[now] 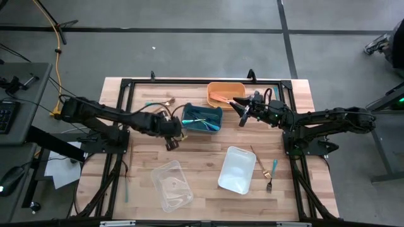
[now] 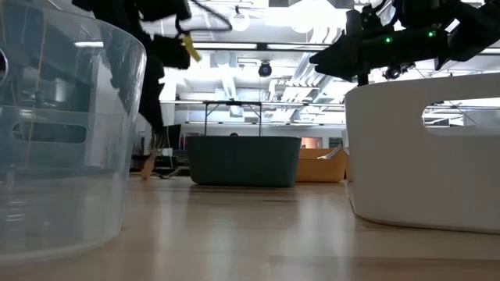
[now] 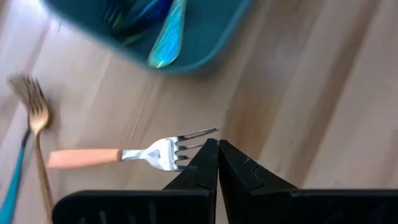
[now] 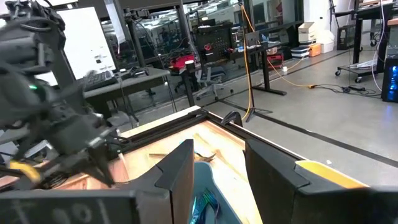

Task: Sort silverware by color (type)
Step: Put the light orange fork into the yellow bin

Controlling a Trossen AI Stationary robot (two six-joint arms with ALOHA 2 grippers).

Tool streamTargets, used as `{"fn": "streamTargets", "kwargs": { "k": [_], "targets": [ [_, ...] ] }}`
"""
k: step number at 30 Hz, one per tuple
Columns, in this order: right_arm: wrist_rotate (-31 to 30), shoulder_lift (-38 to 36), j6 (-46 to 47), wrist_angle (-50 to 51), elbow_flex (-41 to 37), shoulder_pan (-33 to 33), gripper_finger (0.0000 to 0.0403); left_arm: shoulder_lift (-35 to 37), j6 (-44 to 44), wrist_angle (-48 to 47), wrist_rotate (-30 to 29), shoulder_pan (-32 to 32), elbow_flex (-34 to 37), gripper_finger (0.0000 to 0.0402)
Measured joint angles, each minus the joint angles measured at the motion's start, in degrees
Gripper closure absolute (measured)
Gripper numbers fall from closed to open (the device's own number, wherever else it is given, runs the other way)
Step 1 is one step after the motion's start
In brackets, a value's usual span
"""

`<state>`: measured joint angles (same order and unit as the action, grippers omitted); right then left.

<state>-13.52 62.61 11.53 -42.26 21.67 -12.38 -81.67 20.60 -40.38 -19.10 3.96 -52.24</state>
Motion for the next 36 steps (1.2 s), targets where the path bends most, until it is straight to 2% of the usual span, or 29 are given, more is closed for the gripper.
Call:
{"fn": "streamTargets", "kwargs": {
  "k": [8, 12, 26, 36],
  "targets": [
    [0.0, 0.0, 0.09, 0.02, 0.0, 0.0, 0.0265, 1.58, -0.31, 0.11, -2.67, 6.3, -2.55, 0.0401],
    [0.0, 0.0, 0.04, 0.0, 0.0, 0.0, 0.0265, 4.32, -1.78, 0.13, -1.8, 7.87, -2.63, 0.0401],
    [-0.01, 0.0, 0.02, -0.02, 0.0, -0.01, 0.0265, 21.76, -9.57, 0.52, 2.13, 8.16, -2.65, 0.0401],
    [0.0, 0.0, 0.02, -0.4, 0.0, -0.02, 0.0265, 29.3, -20.21, 9.16, 7.68, 8.13, -2.65, 0.0401]
  ]
}}
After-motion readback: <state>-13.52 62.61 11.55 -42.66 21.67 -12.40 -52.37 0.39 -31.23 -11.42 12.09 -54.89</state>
